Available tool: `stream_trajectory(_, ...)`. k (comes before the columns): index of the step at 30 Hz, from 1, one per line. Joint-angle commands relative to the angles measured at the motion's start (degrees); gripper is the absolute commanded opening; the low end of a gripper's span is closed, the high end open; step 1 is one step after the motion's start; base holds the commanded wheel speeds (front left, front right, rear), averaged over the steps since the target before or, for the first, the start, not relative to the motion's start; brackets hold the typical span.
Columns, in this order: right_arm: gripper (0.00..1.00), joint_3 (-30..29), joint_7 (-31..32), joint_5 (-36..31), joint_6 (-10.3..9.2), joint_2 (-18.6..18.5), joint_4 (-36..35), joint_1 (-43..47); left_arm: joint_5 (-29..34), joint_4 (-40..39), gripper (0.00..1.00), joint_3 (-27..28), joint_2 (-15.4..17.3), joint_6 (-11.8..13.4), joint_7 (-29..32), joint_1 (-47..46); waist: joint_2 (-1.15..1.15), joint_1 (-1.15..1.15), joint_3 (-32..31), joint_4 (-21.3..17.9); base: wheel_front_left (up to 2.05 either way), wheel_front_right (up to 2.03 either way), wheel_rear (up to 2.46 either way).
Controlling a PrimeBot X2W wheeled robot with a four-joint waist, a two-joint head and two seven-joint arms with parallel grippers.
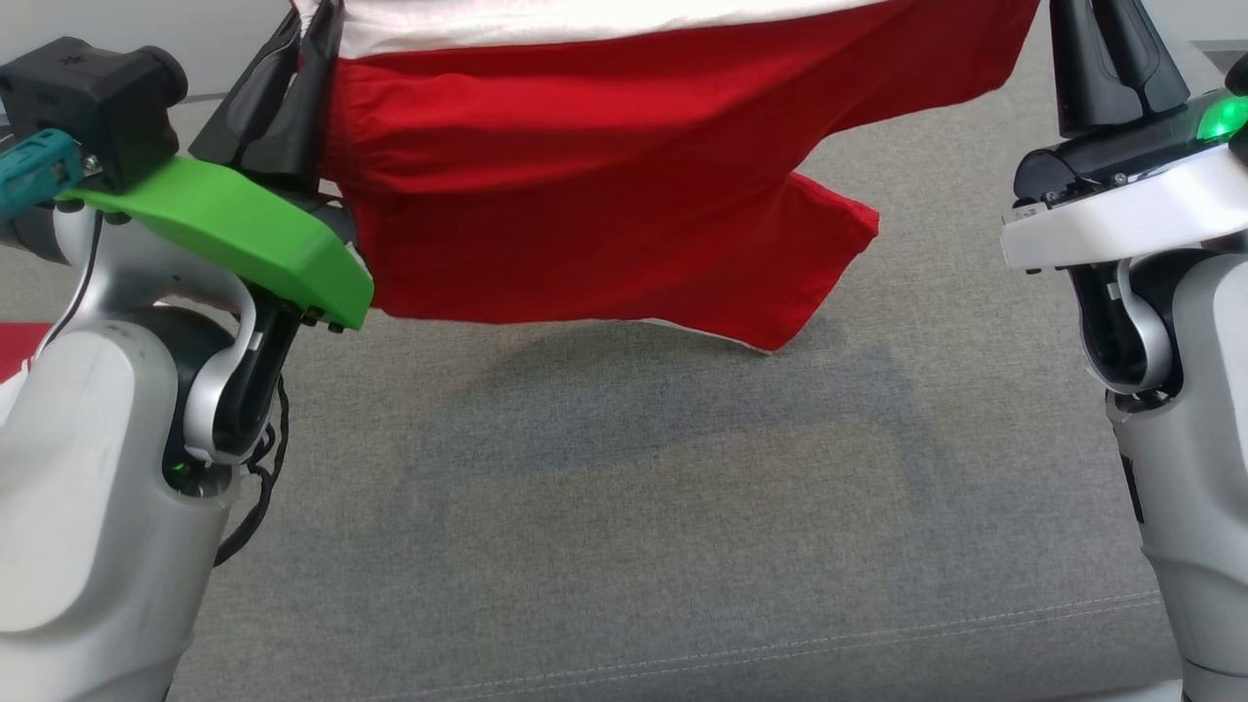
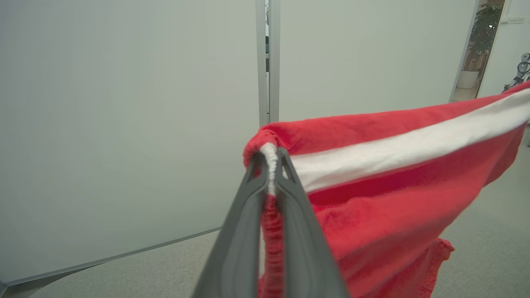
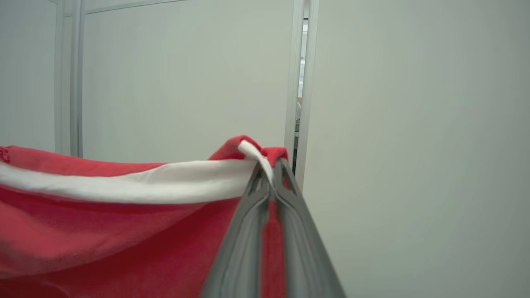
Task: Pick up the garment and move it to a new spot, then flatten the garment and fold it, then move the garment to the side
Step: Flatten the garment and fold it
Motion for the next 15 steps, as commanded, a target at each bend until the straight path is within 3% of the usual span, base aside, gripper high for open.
stream_trajectory(1, 0.0, 0.1, 0.6, -0.38, -0.02, -0.17, -0.6, -0.39, -0.36, -0.48, 0.0, 0.18, 0.41, 0.35, 0.31, -0.48, 0.0, 0.0, -0.66, 0.18, 0.0, 0.0, 0.0)
stream_trajectory(8, 0.0, 1.31, 2.86, 0.33, -0.02, -0.47, 0.15, -1.8, -2.32, 0.51, 0.0, 0.08, -0.94, 0.19, 0.52, 0.15, 0.0, 0.0, -0.89, 0.32, 0.0, 0.0, 0.0)
stream_trajectory(15, 0.0, 5.12, 2.07, 1.53, -0.02, -1.69, 9.23, -10.79, -3.48, 10.08, 0.0, 0.17, -3.54, -1.73, -1.53, -6.3, 0.0, 0.0, 0.51, 0.01, 0.0, 0.0, 0.0)
